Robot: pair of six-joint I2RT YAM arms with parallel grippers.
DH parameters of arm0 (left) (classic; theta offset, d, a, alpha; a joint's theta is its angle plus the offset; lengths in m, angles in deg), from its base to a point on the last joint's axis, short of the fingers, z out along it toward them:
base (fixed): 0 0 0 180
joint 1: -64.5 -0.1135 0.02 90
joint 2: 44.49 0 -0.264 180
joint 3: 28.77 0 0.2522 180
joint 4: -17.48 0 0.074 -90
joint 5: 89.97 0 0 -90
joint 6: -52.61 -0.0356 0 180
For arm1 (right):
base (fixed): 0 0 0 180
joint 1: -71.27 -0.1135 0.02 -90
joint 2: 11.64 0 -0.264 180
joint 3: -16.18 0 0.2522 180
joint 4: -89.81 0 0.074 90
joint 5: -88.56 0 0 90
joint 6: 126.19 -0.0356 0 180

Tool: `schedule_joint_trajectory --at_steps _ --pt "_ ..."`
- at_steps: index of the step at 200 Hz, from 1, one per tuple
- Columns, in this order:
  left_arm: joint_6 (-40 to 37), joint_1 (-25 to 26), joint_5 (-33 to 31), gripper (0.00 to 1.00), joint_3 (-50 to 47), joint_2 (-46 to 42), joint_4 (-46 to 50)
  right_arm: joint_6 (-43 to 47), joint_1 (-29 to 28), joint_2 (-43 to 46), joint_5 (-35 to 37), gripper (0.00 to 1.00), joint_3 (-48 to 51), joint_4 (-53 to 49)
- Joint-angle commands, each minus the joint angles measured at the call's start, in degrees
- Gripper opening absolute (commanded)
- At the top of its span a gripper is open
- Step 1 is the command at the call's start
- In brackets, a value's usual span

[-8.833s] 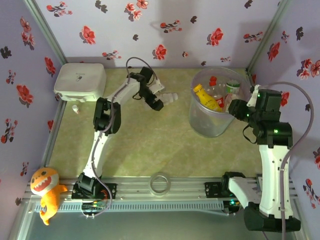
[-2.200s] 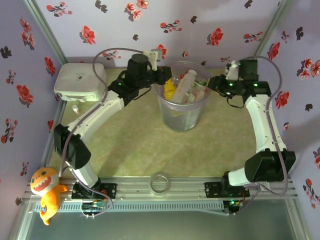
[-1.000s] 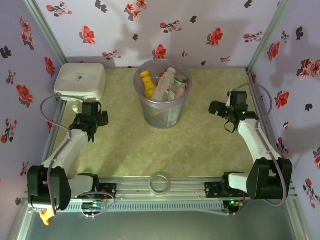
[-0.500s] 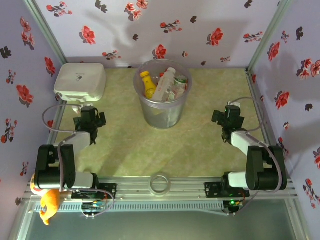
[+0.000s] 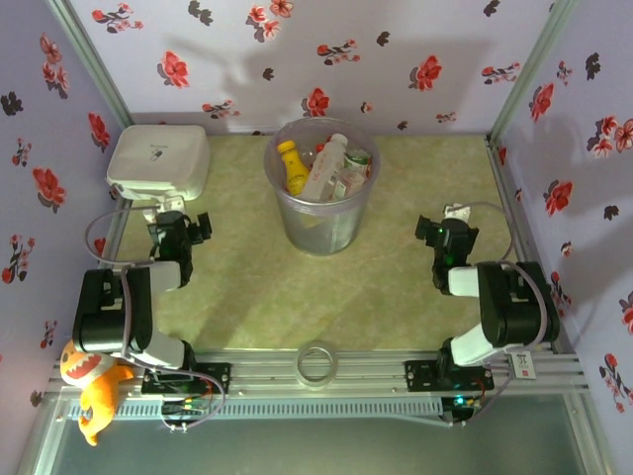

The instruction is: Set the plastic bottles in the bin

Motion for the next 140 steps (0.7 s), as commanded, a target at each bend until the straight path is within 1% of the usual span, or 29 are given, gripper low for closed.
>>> schedule_joint_trajectory --at_steps 1,7,16,26,46,140 --pt "-1.67 -0.38 2.51 1.0 -2.78 1.03 -8.95 1.38 -0.73 -0.2 2.03 0.99 1.12 7.65" --pt "-1.97 -0.37 3.22 1.0 -3.72 1.98 -11.42 1.24 -0.73 0.01 1.9 0.99 0.78 6.17" --pt "-3.01 -0.32 4.81 1.0 -4.51 3.18 -13.9 1.3 -0.73 -0.53 1.93 0.99 0.82 7.03" --pt "-2.98 -0.23 4.94 1.0 -4.4 2.94 -13.24 1.41 -0.73 -0.93 2.24 0.99 0.67 7.73" --pt "-3.07 -0.23 4.86 1.0 -4.39 3.09 -13.55 0.46 -0.57 -0.44 2.91 0.99 -0.2 5.18" --pt "-3.1 -0.12 4.71 1.0 -4.4 2.99 -13.46 0.09 -0.12 -0.53 2.25 0.99 -0.32 5.0"
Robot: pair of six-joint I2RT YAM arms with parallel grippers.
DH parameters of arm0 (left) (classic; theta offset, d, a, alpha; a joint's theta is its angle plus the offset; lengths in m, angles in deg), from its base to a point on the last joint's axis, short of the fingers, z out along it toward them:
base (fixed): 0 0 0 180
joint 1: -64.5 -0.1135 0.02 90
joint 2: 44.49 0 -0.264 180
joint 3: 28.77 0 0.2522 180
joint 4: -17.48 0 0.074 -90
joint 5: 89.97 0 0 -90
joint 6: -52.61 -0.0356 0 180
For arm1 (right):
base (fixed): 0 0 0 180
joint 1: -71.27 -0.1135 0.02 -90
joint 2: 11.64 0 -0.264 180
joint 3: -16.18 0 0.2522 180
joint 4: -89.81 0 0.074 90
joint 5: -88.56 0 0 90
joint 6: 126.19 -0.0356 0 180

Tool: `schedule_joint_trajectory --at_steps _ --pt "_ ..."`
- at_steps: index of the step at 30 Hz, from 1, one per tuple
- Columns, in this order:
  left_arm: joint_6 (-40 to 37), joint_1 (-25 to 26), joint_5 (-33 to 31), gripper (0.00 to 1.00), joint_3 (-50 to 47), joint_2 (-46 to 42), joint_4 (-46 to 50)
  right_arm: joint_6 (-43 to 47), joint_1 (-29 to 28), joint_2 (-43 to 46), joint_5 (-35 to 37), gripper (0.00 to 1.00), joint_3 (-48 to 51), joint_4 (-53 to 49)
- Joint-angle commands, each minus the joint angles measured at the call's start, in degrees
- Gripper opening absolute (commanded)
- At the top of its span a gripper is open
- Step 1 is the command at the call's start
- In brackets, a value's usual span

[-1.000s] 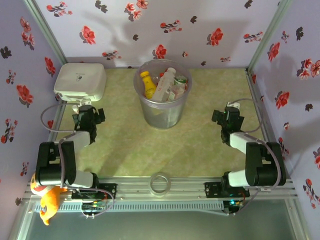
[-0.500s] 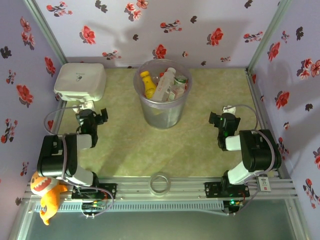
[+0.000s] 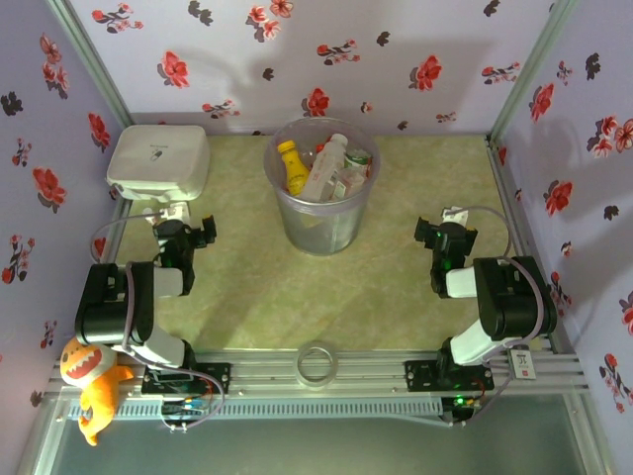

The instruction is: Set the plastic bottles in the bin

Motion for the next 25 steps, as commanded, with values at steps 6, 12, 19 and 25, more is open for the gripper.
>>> schedule_joint_trajectory --at_steps 6,12,19,25 --pt "-1.51 -0.18 0.34 1.0 -0.13 0.34 -2.08 -0.41 0.3 0.15 0.83 0.99 -1.27 1.38" --pt "-1.55 -0.14 0.34 1.0 -0.1 0.33 -2.08 -0.45 0.35 0.15 0.73 0.99 -1.24 1.29" --pt "-1.55 -0.19 0.34 1.0 -0.06 0.31 -1.96 -0.98 1.44 -0.02 -1.68 0.99 -2.08 -0.38" --pt "-1.62 -0.1 0.34 1.0 -0.02 0.3 -2.02 -0.94 1.44 0.23 -1.59 0.99 -1.68 0.32"
